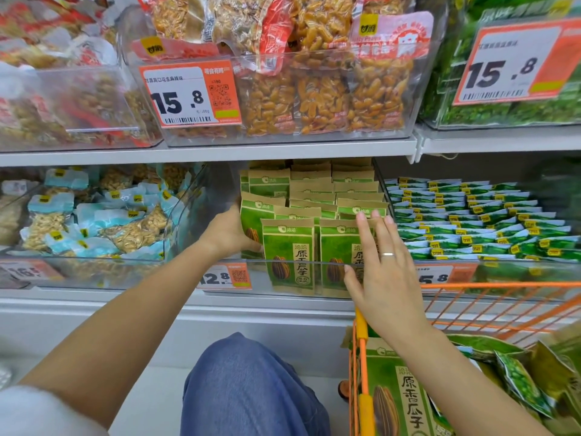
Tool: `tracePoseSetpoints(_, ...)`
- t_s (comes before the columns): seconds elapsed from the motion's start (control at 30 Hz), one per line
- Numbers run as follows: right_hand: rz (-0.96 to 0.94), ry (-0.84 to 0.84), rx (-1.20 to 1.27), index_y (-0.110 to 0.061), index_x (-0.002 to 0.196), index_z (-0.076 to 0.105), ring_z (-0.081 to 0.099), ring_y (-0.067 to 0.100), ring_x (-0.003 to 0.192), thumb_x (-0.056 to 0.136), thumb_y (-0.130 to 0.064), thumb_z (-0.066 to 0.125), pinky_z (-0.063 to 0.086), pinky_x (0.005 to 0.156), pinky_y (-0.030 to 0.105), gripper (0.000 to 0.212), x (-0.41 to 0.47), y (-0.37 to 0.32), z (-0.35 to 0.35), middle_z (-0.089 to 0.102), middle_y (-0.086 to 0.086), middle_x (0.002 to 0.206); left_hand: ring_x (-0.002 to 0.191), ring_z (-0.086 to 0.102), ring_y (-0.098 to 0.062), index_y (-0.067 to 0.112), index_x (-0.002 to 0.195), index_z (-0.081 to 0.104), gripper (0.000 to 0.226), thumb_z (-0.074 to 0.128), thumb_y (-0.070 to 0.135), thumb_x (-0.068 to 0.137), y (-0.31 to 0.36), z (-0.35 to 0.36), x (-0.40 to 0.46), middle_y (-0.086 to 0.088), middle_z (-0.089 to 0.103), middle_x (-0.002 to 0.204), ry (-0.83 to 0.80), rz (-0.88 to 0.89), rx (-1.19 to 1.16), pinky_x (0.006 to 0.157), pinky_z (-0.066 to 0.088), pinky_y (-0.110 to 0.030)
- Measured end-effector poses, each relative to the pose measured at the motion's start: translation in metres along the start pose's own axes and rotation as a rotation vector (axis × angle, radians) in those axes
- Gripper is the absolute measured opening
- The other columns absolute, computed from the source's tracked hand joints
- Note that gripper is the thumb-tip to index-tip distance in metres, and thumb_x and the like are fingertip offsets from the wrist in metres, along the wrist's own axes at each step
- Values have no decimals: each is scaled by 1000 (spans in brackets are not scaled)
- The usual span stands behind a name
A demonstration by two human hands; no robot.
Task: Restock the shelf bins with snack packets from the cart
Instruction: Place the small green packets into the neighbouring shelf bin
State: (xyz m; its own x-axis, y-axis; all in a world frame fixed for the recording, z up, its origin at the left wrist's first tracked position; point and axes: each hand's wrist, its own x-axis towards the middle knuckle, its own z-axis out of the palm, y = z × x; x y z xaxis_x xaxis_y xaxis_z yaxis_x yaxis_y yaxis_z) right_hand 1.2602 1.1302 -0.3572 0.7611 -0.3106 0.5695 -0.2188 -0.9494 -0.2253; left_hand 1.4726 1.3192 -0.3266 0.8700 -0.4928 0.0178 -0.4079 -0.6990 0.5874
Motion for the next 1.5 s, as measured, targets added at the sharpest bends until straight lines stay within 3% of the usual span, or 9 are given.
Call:
tracePoseSetpoints(0.23, -1, -13, 12, -17, 152, 17, 22, 30, 143, 82, -23, 68, 30, 109, 47, 86, 0, -1, -2, 31, 13, 153, 129, 42, -29, 24, 140, 32, 99, 90, 25, 60, -11, 3, 9, -5, 51, 134, -34, -5, -38, 111, 33, -43)
tracePoseSetpoints(0.47, 2, -29, 27, -17, 151, 17, 23, 30, 142, 82, -20, 68, 32, 108, 49, 86, -1, -1, -4, 33, 13, 152, 110, 64, -20, 15, 122, 60, 61, 81, -5, 68, -16, 2, 10, -3, 69, 115, -375, -27, -268, 101, 48, -46)
tracePoseSetpoints(0.63, 11, -45, 24, -18, 151, 17, 23, 29, 142, 82, -21, 68, 31, 108, 48, 86, -1, -2, -5, 33, 13, 152, 92, 60, -5, 23, 117, 57, 58, 87, 19, 68, -4, 6, 4, 12, 65, 104, -108, 119, -49, 78, 45, -11)
tracePoseSetpoints(0.87, -38, -154, 125, -30, 152, -2, 5, 18, 147, 89, -25, 60, 18, 116, 42, 88, 1, 5, -22, 12, 4, 160, 115, 58, -10, 26, 137, 43, 83, 85, 39, 67, -8, -7, -1, 9, 60, 127, -385, -6, -130, 106, 41, -34)
tracePoseSetpoints(0.97, -25, -186, 198, -34, 151, -3, 2, 11, 147, 93, -32, 54, 11, 118, 37, 81, -6, 26, -48, 6, -4, 160, 130, 47, -17, 21, 147, 29, 103, 82, 48, 64, 3, -24, -22, 2, 49, 140, -87, -37, -221, 110, 35, -35)
tracePoseSetpoints(1.13, 1, -312, 104, -24, 140, 44, 45, 18, 127, 95, -27, 54, 34, 104, 33, 47, -28, 81, -95, 54, -2, 135, 105, 58, -5, 32, 123, 52, 37, 58, 20, 89, 54, -31, -93, 11, 63, 109, 536, 462, -303, 93, 44, -18)
tracePoseSetpoints(1.27, 102, -726, -18, -30, 125, 56, 61, 11, 104, 95, -38, 52, 48, 83, 29, 31, -46, 110, -120, 66, -12, 112, 86, 64, -1, 36, 101, 64, 16, 54, 32, 89, 119, 14, -124, 16, 68, 94, 153, 666, -261, 78, 51, -19)
tracePoseSetpoints(1.4, 104, -1263, -197, -22, 137, 47, 57, 21, 111, 93, -44, 55, 42, 82, 25, 50, -72, 124, -110, 63, 2, 120, 95, 62, 3, 33, 114, 66, 34, 50, 50, 89, 167, 91, -128, 18, 69, 105, -422, 739, 59, 84, 51, -28)
tracePoseSetpoints(1.5, 202, -1448, -189, -8, 141, 40, 59, 24, 100, 94, -55, 47, 47, 89, 33, 67, -87, 129, -85, 62, 7, 108, 98, 62, -2, 32, 124, 60, 32, 52, 44, 95, 183, 138, -120, 16, 67, 108, -565, 705, 184, 84, 52, -32)
